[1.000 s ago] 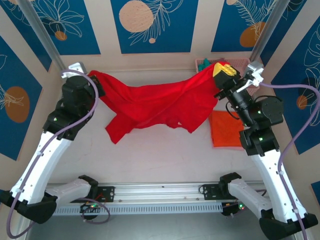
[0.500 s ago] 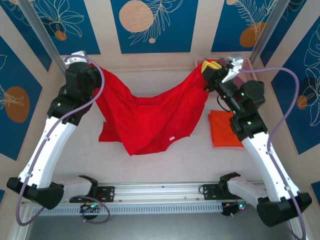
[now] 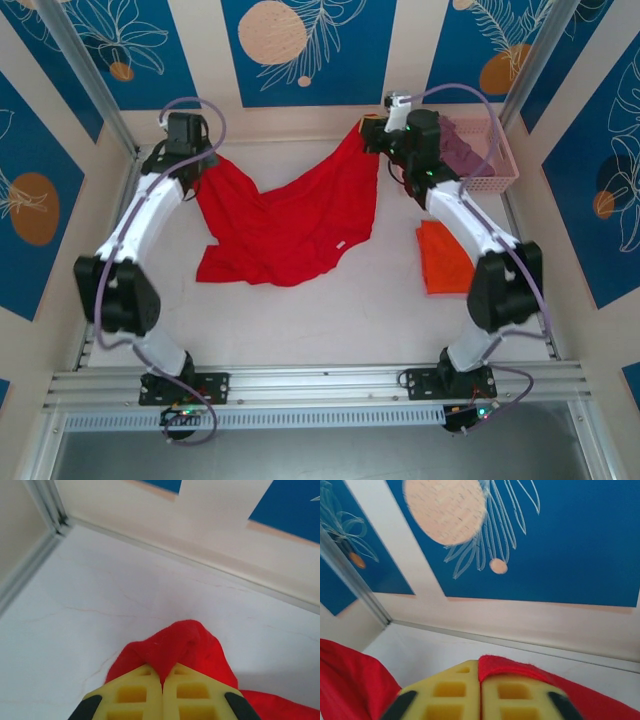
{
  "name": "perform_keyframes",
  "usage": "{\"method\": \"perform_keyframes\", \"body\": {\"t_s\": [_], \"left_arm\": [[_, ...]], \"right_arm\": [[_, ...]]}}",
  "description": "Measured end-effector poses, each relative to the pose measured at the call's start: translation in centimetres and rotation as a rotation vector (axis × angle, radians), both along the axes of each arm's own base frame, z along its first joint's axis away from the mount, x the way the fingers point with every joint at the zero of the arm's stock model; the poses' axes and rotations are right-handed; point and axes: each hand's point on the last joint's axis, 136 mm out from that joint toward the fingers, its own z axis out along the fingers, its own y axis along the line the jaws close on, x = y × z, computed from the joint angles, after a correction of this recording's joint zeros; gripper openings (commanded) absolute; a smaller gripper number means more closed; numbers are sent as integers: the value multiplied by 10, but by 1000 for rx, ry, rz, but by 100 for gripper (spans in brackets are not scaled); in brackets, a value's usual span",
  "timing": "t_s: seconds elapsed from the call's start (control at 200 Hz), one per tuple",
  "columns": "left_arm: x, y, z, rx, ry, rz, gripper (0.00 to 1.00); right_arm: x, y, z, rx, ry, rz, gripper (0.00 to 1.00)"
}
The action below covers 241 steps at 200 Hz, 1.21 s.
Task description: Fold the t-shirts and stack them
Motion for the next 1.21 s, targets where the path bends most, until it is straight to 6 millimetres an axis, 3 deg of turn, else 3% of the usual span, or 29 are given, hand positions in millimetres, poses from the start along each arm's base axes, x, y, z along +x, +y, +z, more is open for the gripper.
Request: {"method": "perform_keyframes", "body": {"t_s": [0.005, 0.04, 0.07, 0.1, 0.215, 0.28, 0.45, 0.56, 0.715, 0.915, 1.065, 1.205], "left_arm": [[3, 0, -2, -4, 3, 1, 45], [16, 0, -10, -17, 15, 2, 72], [26, 0, -15, -24, 20, 0, 91], [32, -1, -20, -32, 24, -1, 100], [33, -3, -24, -58, 27, -13, 100], [21, -2, -21, -61, 15, -12, 100], [-28, 7, -31, -73, 30, 11, 100], [-54, 12, -60, -91, 72, 37, 100], [-79, 25, -113, -140, 175, 96, 100], [-78, 43, -124, -270, 146, 173, 100], [-78, 50, -128, -319, 134, 196, 100], [-80, 57, -135, -334, 134, 209, 100]], "right_arm": [[5, 0, -3, -3, 6, -2, 57], [17, -1, -12, -3, 20, -11, 73], [28, -2, -19, -4, 31, -20, 81], [36, -3, -28, -6, 45, -29, 85], [42, -10, -51, -9, 104, -48, 87], [34, -11, -55, -11, 113, -52, 86], [-22, 10, -77, -22, 176, 3, 83], [-71, 45, -110, -44, 250, 96, 78], [-148, 115, -171, -144, 380, 293, 72], [-230, 208, -221, -319, 419, 549, 65], [-251, 253, -256, -438, 415, 646, 61], [-247, 262, -287, -520, 428, 659, 44]]}}
